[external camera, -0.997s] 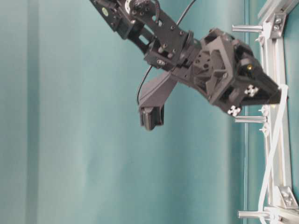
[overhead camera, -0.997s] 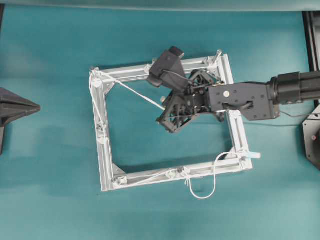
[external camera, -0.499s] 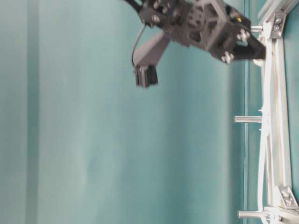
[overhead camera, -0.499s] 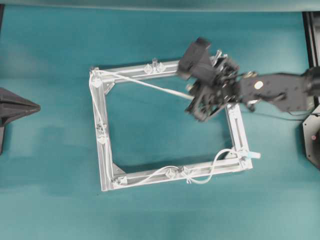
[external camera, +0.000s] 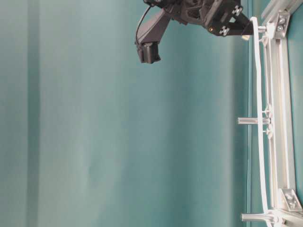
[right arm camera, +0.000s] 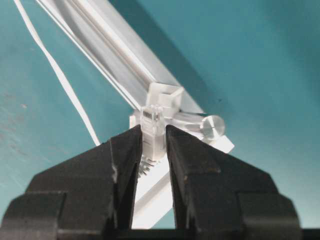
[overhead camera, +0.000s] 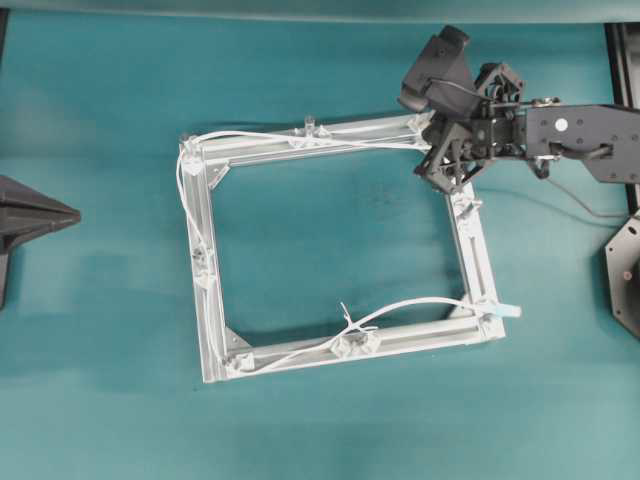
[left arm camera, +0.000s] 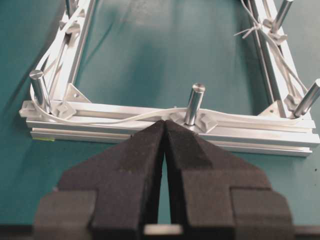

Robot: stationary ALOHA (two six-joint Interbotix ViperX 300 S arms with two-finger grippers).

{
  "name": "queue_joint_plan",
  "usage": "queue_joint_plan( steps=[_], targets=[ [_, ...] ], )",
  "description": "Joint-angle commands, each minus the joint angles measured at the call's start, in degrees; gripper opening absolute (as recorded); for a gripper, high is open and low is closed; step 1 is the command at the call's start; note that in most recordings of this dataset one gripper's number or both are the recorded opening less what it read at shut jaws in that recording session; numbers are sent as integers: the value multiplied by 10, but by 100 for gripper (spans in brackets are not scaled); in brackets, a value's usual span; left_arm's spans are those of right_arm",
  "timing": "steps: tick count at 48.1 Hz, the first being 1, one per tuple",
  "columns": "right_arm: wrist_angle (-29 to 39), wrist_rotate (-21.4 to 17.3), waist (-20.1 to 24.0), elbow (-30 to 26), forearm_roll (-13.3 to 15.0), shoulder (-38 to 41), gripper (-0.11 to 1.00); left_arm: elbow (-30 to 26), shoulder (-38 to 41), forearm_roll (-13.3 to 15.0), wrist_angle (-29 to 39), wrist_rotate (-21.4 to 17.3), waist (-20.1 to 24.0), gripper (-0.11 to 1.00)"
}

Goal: Move the cable alternately left and right between 8 pins so it hooks onto each one.
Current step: 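Draw the cable taut to the top-right corner pin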

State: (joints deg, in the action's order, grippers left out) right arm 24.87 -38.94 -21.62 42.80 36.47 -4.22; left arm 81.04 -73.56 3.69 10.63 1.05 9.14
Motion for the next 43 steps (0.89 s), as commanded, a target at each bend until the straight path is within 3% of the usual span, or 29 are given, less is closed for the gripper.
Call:
queue_joint_plan(
  steps=[1,15,23,30,43],
  targets=[
    [-8,10,-8,-1,18,-11,19,-9,4,-1,-4,4,-1,0],
    [-18,10,-16,-5,86,-28,19,-9,4,-1,-4,4,-1,0],
    [-22,10,-16,6,103,-70,18,-10,4,-1,-4,4,-1,0],
    [-18,9,-22,11,136,-105,18,-10,4,-1,-4,4,-1,0],
    [-33,9,-46,17,197,-100,18,-9,4,-1,-4,4,-1,0]
  ],
)
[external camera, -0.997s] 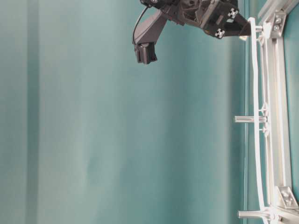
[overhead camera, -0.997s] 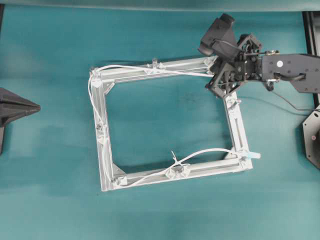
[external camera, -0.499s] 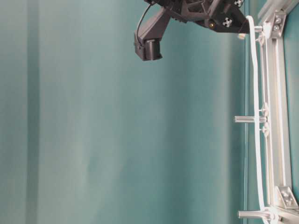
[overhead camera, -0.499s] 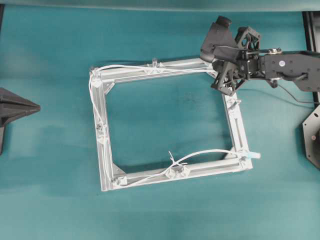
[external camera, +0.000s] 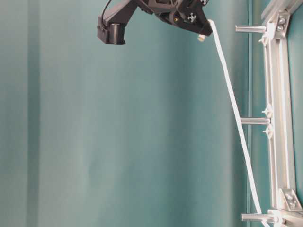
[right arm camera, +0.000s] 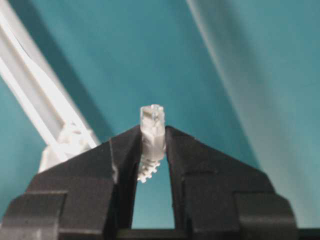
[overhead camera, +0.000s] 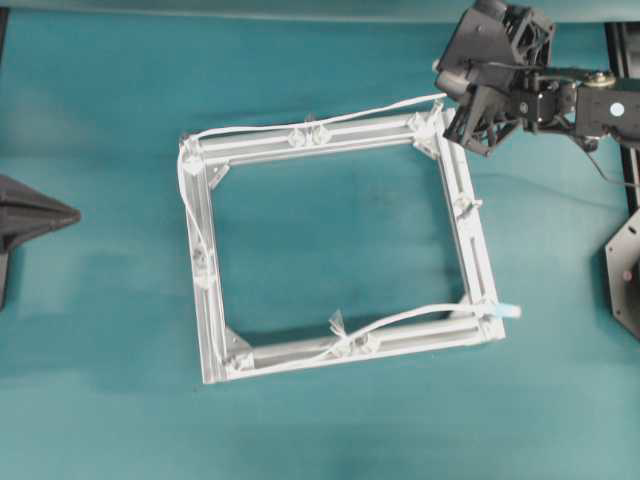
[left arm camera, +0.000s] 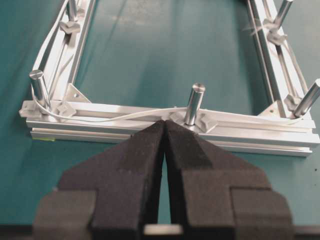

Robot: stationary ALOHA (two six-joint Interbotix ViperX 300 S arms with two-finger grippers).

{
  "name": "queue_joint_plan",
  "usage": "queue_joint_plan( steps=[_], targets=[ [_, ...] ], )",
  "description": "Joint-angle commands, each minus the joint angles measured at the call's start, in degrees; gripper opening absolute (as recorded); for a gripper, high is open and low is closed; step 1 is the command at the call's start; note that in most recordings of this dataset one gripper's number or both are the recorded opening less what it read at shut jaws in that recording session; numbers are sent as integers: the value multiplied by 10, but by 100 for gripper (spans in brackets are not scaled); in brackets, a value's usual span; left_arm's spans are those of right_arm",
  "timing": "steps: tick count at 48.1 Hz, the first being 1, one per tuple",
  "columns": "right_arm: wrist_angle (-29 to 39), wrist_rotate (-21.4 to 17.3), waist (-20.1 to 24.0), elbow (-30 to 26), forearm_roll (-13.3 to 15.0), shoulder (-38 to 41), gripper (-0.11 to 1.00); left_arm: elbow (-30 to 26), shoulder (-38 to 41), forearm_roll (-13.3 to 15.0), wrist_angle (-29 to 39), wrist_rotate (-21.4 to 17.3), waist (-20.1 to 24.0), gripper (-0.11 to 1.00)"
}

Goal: Move the cable alternately left and right between 8 pins so it hooks onto each one.
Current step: 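Draw the cable taut to the top-right corner pin, then lower the plug beside the top-right corner and open the right gripper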

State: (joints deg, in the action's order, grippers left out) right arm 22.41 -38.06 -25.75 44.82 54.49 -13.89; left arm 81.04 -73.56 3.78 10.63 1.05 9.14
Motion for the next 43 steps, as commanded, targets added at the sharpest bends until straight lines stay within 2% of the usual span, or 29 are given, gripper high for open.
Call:
queue_joint_plan(
  steps=[1,4,19,35,43],
  targets=[
    [-11,0,-6,-2,21,-4,18,-9,4,-2,-4,4,-1,0],
    [-19,0,-12,6,37,-3,18,-9,4,-2,-4,4,-1,0],
    [-39,3,-28,41,58,15,18,-9,4,-2,-4,4,-1,0],
    [-68,3,-58,29,130,37,18,-9,4,-2,-4,4,-1,0],
    [-91,3,-69,29,133,42,18,-9,4,-2,-4,4,-1,0]
  ],
)
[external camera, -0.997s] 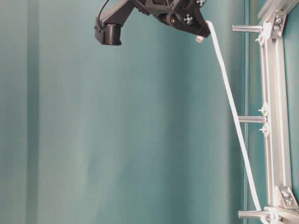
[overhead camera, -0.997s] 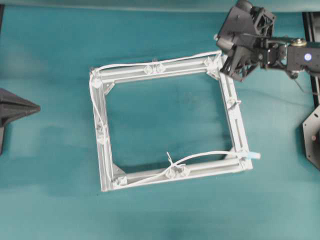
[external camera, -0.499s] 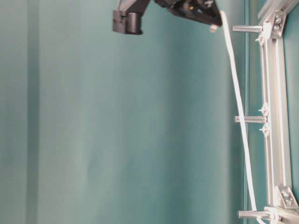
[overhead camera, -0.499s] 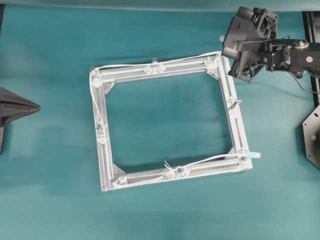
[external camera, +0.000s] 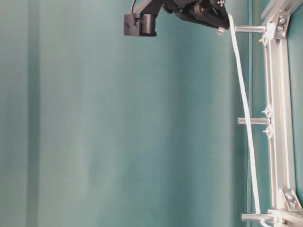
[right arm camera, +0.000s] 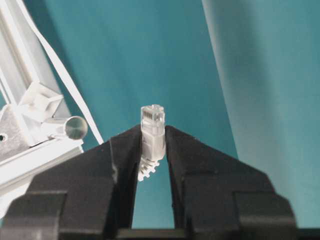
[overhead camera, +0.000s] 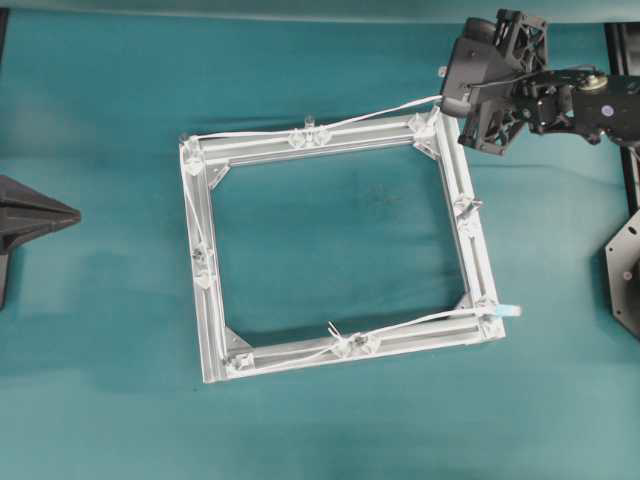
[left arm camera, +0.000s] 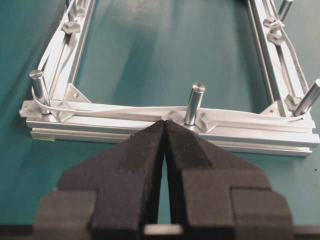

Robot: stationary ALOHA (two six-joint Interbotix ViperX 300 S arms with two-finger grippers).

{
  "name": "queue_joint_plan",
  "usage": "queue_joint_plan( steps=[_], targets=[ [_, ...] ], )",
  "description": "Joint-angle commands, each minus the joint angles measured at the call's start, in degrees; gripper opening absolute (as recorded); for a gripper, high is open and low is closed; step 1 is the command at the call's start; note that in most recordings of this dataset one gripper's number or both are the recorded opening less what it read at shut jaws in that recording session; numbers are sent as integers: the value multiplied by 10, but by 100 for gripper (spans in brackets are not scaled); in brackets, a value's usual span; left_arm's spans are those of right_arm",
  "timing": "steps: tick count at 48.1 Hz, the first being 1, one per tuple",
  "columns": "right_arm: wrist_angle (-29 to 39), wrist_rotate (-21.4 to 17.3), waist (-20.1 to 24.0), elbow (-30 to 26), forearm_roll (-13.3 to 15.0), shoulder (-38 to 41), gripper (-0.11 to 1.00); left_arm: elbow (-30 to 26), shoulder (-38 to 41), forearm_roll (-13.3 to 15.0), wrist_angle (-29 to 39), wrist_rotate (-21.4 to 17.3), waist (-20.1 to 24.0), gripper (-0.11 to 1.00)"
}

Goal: Move the cable alternately left and right between 8 pins so it hooks onto each one.
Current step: 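Lower the plug beside the top-right corner and open the right gripper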

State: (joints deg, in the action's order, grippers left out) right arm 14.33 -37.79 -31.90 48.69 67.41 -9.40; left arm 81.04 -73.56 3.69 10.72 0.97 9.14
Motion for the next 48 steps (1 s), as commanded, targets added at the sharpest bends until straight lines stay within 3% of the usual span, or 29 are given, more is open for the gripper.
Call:
queue_joint_plan(
  steps=[1,10,16,22,35,48],
  targets=[
    [-14,0,-9,-9,4,-1,18,-10,4,-1,-4,4,-1,0],
    [-27,-6,-13,-1,-1,20,18,-10,4,-1,-4,4,-1,0],
    [-40,-18,-13,3,-23,20,18,-9,4,-1,-4,4,-1,0],
    [-47,-55,-12,12,-52,20,18,-9,4,-1,-4,4,-1,0],
    [-54,-189,10,28,-163,9,18,-10,4,-2,-4,4,-1,0],
    [-40,-344,17,43,-244,13,18,-10,4,-1,-4,4,-1,0]
  ],
)
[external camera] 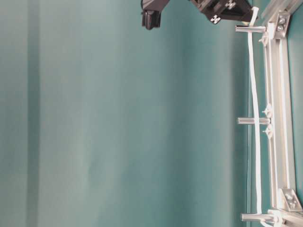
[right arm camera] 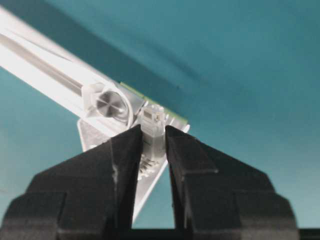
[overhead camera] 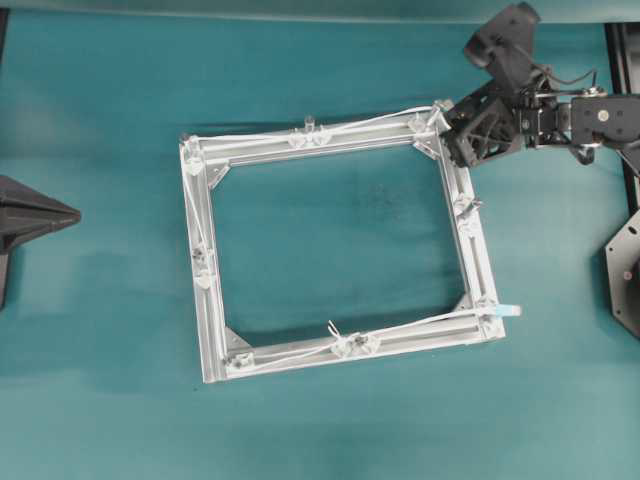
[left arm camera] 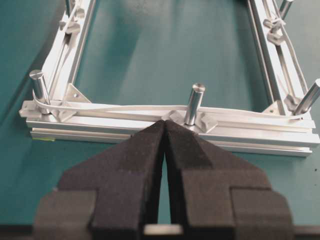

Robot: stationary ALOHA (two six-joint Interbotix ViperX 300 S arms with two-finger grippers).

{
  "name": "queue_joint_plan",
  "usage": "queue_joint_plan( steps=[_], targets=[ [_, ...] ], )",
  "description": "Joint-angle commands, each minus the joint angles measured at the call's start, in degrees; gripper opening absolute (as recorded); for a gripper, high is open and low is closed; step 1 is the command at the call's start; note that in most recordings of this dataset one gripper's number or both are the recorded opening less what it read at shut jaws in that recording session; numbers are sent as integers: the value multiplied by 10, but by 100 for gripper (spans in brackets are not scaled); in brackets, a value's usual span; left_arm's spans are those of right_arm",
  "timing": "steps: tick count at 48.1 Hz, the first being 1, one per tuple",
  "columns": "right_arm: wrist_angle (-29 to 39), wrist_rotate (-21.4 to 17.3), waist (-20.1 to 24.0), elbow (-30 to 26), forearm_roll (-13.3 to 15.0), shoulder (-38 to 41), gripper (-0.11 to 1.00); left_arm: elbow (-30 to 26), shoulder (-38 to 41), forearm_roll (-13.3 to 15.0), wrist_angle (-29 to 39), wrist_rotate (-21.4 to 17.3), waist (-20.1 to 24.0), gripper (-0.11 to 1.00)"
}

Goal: Move the cable alternately left and right between 8 pins so it hooks onto each one.
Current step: 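Lower the plug beside the top-right corner and open the right gripper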

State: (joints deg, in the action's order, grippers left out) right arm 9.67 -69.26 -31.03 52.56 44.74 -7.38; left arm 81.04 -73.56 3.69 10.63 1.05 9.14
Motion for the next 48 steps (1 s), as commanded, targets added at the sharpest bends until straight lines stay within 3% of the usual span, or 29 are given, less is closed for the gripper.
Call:
queue_joint_plan(
  steps=[1,14,22,24,31,33,41,48],
  targets=[
    [11,-40,8,8,-19,-8,18,-9,4,-1,-4,4,-1,0],
    [28,-144,8,25,-24,-30,18,-9,4,-1,-4,4,-1,0],
    [26,-169,8,22,-27,-33,18,-9,4,-1,-4,4,-1,0],
    [26,-173,8,23,-30,-33,25,-9,4,-1,-4,4,-1,0],
    [27,-181,8,23,-31,-33,68,-9,4,-1,-4,4,-1,0],
    [26,-182,8,23,-31,-35,73,-9,4,-1,-4,4,-1,0],
    [26,-184,8,26,-32,-52,64,-9,4,-1,-4,4,-1,0],
    [26,-185,8,40,-43,-88,64,-10,4,-1,-4,4,-1,0]
  ],
)
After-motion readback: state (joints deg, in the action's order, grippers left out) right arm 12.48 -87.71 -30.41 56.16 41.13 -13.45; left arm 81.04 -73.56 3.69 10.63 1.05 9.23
